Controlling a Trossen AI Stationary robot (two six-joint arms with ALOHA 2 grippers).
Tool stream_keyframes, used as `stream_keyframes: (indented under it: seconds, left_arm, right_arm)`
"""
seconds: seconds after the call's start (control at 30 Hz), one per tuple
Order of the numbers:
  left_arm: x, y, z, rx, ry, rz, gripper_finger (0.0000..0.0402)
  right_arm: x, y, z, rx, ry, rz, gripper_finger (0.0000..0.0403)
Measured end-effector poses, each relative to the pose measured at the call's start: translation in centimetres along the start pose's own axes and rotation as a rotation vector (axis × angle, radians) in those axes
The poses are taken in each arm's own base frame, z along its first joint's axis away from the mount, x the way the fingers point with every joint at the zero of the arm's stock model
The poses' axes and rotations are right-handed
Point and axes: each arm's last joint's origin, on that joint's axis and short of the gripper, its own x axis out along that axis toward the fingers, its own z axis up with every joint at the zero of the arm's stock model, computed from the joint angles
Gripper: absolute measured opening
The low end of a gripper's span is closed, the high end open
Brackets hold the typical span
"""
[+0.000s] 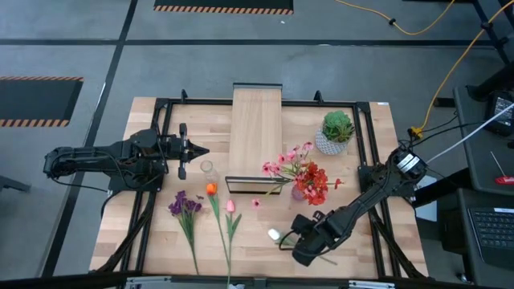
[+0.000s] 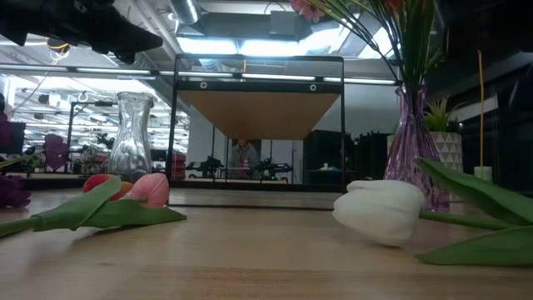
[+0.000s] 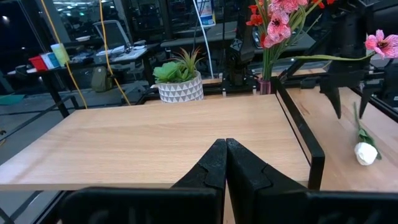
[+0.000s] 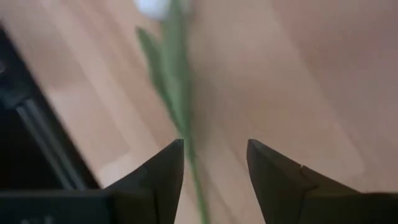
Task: Pick and place flowers into a vace then onto a shelf
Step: Put the white tulip into the purple vase
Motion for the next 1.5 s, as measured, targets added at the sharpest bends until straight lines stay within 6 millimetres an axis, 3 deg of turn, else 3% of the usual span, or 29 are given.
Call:
stream_keyframes:
  seconds: [0.23, 0.43, 0.73, 0.97, 1.5]
  left_arm:
    - [0.0, 0.0, 0.0, -0.001, 0.000, 0.000, 0.0004]
    - [0.0, 0.0, 0.0, -0.002, 0.000, -0.001, 0.0004]
    - [0.0, 0.0, 0.0, -0.027, 0.000, 0.000, 0.0004]
    - [0.0, 0.0, 0.0, -0.026, 0.000, 0.000, 0.0004]
    - [0.0, 0.0, 0.0, -0.026, 0.001, 0.000, 0.0004]
  right_arm:
    - [-0.6, 1.9, -0.1, -0.058, -0.031, 0.091, 0.0165]
    - [-0.5, 3.3, -0.8, -0.143, -0.114, 0.065, 0.0139]
    - [-0.3, 3.3, -0.8, -0.244, -0.165, 0.033, 0.0084]
    - [-0.2, 3.4, -1.0, -0.191, -0.091, 0.071, 0.0063]
    - [-0.4, 4.2, -1.1, -0.163, -0.094, 0.148, 0.0003]
